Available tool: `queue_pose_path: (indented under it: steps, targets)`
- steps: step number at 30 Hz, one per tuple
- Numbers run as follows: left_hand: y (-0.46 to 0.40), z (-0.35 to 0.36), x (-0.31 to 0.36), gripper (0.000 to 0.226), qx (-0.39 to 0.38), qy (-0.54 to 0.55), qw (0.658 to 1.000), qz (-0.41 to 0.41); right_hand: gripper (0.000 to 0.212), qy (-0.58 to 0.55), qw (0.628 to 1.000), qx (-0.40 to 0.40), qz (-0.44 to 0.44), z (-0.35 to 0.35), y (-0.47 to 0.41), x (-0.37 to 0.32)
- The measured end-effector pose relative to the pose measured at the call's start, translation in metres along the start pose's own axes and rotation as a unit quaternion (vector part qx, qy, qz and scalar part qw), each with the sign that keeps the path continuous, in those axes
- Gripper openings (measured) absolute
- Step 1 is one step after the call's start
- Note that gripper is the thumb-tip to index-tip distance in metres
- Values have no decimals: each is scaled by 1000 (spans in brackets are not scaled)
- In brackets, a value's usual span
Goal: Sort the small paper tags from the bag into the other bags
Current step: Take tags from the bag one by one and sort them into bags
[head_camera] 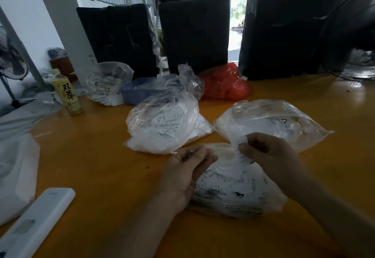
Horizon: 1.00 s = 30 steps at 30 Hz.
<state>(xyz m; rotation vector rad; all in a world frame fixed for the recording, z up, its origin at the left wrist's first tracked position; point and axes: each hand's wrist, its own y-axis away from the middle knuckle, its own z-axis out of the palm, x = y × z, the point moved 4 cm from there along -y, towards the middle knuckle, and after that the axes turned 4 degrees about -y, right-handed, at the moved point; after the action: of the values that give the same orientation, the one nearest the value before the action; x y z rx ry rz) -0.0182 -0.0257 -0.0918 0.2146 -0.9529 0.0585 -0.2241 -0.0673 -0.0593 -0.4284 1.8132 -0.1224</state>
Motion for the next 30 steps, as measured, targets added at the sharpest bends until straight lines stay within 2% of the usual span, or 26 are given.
queue_pose_path:
  steps: [4, 8, 11, 21, 24, 30]
  targets:
    - [1, 1, -1, 29, -6, -5, 1000, -4, 18, 11, 999, 4, -33, 4, 4, -7]
    - [2, 2, -1, 31, -15, -15, 1000, -1, 22, 112, 990, -2, -84, 8, 8, -17]
    - [3, 3, -1, 34, -25, -23, 999, 5, 18, 148, 985, 0, -83, 12, 8, -16]
    - [7, 6, -2, 27, -42, -105, 993, 43, 26, 128, 987, -60, -73, 15, 8, -11]
    - [8, 7, -2, 33, -41, -130, 989, 55, 26, 135, 986, -60, -76, 13, 9, -12]
    - [12, 8, -1, 27, -41, -182, 980, 72, 22, 139, 986, -40, -82, 16, 11, -11]
